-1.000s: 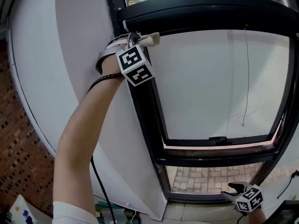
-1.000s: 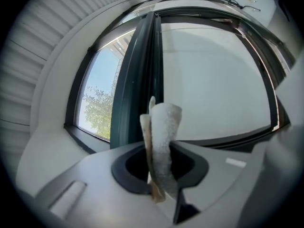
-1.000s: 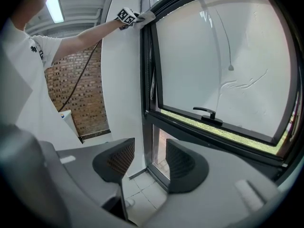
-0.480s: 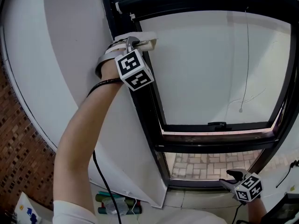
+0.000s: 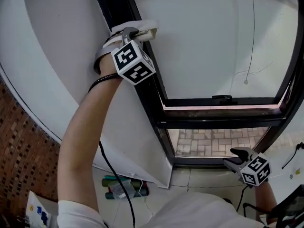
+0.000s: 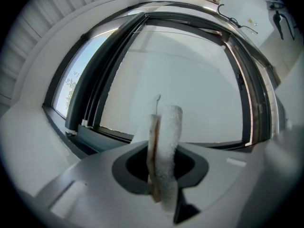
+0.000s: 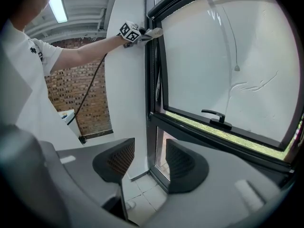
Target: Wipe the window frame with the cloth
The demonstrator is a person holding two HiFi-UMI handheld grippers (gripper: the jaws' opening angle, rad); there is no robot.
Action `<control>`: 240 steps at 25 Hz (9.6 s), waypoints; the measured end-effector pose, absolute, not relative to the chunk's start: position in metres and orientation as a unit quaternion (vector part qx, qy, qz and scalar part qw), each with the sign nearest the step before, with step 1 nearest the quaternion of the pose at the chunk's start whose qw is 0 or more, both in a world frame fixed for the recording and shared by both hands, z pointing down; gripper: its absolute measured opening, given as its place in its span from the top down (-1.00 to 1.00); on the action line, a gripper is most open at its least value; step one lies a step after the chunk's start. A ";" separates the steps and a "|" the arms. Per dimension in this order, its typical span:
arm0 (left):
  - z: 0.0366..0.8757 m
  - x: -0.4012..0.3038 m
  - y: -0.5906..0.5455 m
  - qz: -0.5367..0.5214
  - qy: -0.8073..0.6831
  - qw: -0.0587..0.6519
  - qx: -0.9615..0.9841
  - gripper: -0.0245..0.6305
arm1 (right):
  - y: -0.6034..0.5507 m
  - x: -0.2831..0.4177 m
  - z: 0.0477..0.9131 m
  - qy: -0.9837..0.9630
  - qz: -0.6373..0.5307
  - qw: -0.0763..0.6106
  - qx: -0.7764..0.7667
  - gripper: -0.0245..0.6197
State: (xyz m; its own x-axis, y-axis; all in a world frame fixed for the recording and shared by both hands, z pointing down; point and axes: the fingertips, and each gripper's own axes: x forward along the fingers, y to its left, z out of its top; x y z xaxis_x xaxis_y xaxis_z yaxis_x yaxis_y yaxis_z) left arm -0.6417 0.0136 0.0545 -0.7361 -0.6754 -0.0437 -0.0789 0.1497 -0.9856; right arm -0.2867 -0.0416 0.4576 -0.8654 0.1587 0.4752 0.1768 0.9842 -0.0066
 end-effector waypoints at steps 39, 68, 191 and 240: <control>0.503 -0.640 0.032 -0.358 0.852 0.034 -0.382 0.64 | -0.055 -0.233 0.479 -0.954 0.028 0.297 -0.013 0.29; 0.561 -0.482 -0.148 -0.128 0.893 -0.075 -0.425 0.64 | -0.178 -0.110 0.490 -0.946 0.058 0.317 0.028 0.29; -0.093 -0.104 -0.452 -0.579 0.537 0.416 -0.451 0.62 | -0.336 0.067 0.524 -0.959 0.045 0.267 0.079 0.29; 0.500 -0.613 -0.050 -0.630 0.619 0.128 -0.452 0.64 | -0.078 -0.217 0.527 -0.930 0.011 0.363 -0.061 0.29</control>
